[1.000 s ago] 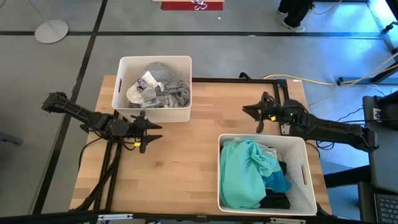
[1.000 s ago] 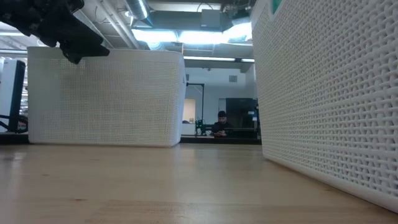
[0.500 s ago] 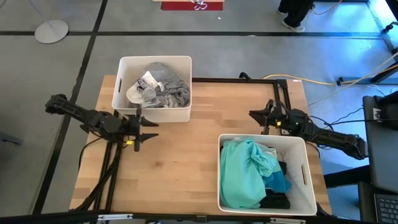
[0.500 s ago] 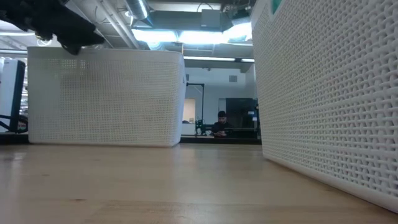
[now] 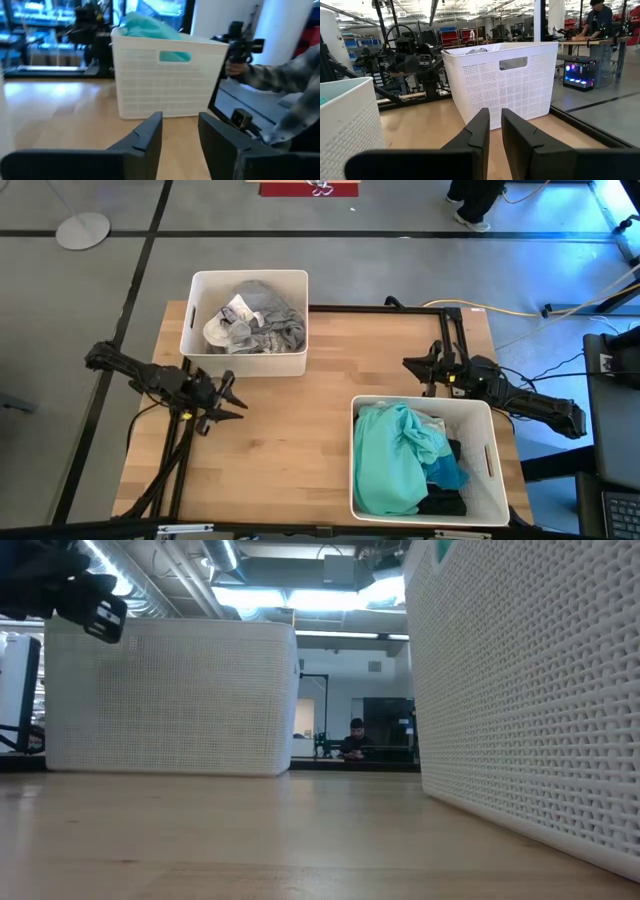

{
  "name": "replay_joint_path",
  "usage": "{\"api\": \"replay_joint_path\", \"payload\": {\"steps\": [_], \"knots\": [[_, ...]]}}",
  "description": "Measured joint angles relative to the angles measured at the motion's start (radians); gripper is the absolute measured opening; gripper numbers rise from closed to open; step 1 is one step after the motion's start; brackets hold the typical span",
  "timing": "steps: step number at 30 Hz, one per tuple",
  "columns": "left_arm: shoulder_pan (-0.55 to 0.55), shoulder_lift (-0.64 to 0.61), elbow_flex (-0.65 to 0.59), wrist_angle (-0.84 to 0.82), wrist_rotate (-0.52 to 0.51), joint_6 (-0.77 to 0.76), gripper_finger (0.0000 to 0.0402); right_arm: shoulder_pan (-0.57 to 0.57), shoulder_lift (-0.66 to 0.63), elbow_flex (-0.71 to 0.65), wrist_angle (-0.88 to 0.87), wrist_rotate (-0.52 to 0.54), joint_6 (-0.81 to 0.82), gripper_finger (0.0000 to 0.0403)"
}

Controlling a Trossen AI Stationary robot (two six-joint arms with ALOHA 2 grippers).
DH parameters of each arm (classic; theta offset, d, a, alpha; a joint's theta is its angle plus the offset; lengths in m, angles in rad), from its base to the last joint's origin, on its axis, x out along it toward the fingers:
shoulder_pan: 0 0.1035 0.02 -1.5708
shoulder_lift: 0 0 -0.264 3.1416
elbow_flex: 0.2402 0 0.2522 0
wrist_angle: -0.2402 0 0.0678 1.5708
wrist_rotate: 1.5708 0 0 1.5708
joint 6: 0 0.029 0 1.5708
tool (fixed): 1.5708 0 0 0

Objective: Sort clothes
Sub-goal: Return to Home Position

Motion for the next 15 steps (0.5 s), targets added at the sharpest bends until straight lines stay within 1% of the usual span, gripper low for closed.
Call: {"api": "replay_joint_path", "payload": {"steps": [2, 6, 10, 15], "knots": [[0.000, -0.043, -0.025, 0.000, 0.017, 0.032, 0.0105, 0.000, 0.000, -0.001, -0.003, 0.000, 0.011, 0.0050], [0.001, -0.137, -0.076, -0.005, 0.004, 0.079, 0.0075, 0.000, 0.000, -0.001, -0.010, -0.016, 0.029, 0.0050], [0.019, -0.141, -0.085, 0.014, -0.020, 0.115, 0.0052, 0.000, 0.000, -0.002, -0.011, -0.045, 0.035, 0.0050], [0.060, -0.141, -0.085, 0.018, -0.042, 0.104, 0.0033, 0.000, 0.000, -0.002, -0.021, -0.052, 0.040, 0.0050]]}}
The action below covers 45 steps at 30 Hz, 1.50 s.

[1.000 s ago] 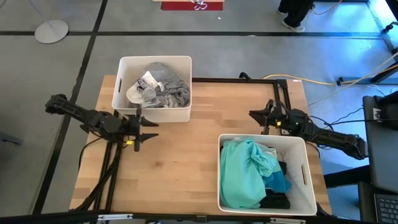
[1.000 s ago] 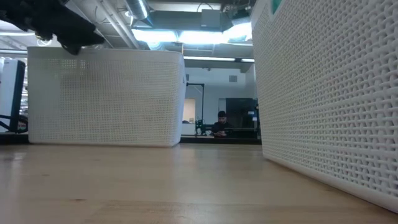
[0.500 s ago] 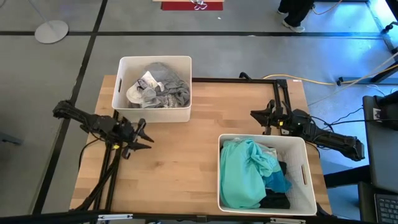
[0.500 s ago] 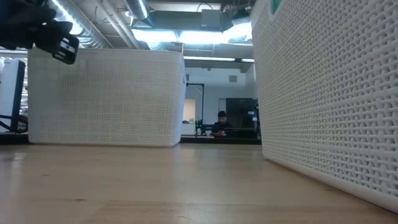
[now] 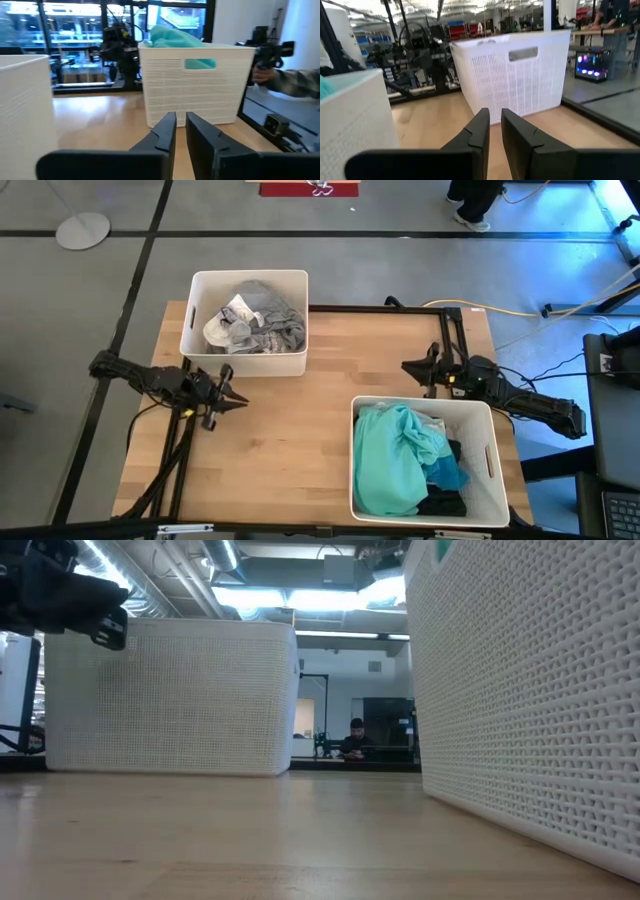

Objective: Sort clothes
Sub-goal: Return to Home Position

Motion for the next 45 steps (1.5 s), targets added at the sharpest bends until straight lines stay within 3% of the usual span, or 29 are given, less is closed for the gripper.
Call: {"api": "replay_joint_path", "payload": {"steps": [7, 45], "knots": [[0.053, 0.000, 0.000, 0.007, -0.053, 0.014, 0.0027, 0.000, 0.000, 0.000, -0.044, -0.001, 0.000, 0.0050], [0.059, 0.000, 0.000, 0.008, -0.054, -0.018, 0.0031, 0.000, 0.000, -0.001, -0.037, 0.030, -0.002, 0.0050]]}}
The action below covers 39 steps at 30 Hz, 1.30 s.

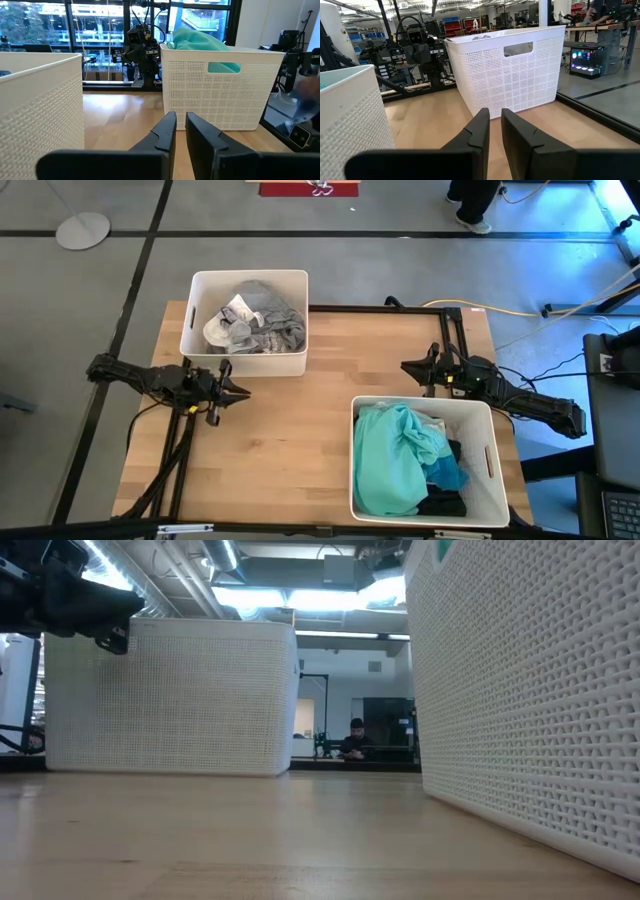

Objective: Sort clothes
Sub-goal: Return to Home Position

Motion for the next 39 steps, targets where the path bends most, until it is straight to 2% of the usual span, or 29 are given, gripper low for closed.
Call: {"api": "replay_joint_path", "payload": {"steps": [39], "knots": [[0.000, 0.000, 0.000, 0.000, 0.000, 0.000, 0.0031, 0.000, 0.000, 0.000, 0.000, 0.000, 0.000, 0.0050]]}}
